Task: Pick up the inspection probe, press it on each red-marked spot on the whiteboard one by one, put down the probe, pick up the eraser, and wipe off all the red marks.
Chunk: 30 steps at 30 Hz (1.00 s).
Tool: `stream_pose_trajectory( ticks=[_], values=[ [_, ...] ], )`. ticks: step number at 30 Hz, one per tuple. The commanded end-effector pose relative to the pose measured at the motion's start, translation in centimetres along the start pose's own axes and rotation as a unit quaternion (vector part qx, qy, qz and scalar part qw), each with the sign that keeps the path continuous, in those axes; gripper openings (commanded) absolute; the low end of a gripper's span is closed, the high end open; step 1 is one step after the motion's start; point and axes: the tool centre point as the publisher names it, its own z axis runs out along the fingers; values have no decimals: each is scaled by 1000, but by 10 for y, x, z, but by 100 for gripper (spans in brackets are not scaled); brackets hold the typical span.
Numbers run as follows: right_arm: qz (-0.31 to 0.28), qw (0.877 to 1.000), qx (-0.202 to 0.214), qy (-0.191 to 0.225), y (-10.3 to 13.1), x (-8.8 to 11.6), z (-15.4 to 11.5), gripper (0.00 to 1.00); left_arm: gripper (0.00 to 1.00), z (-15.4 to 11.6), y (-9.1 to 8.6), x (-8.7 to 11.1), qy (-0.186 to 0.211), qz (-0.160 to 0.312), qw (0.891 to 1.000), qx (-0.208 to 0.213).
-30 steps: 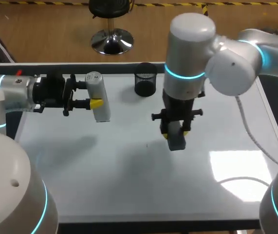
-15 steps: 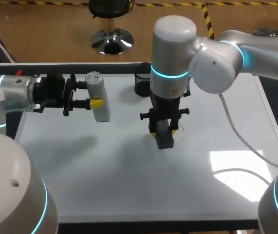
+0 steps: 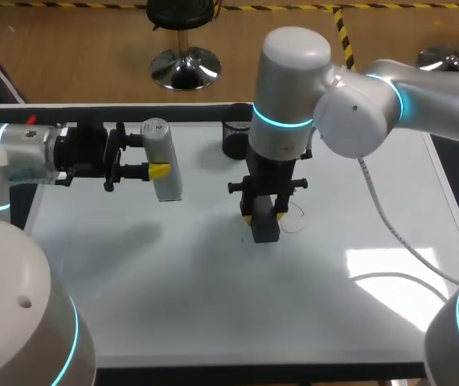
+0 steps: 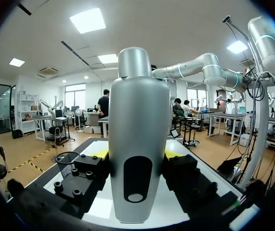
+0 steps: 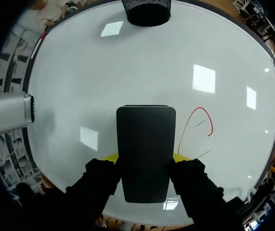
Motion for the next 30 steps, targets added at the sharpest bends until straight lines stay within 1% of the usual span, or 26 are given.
stream_pose_trajectory(
  ticks=[1,9,15,20,30],
  values=[
    [-2,1000,9,7,9,0,8,0,0,0,-1,1,-2,1,1000,0],
    [-4,1000,9,14,17,0,18,0,0,0,-1,1,-2,1,1000,0],
    [-5,1000,7,19,18,-5,21,0,0,0,-1,1,-2,1,1000,0],
    [1,1000,8,21,16,-15,25,0,0,0,-1,1,-2,1,1000,0],
    [21,999,12,23,14,-44,31,0,0,0,-1,1,-2,1,1000,0]
  ],
)
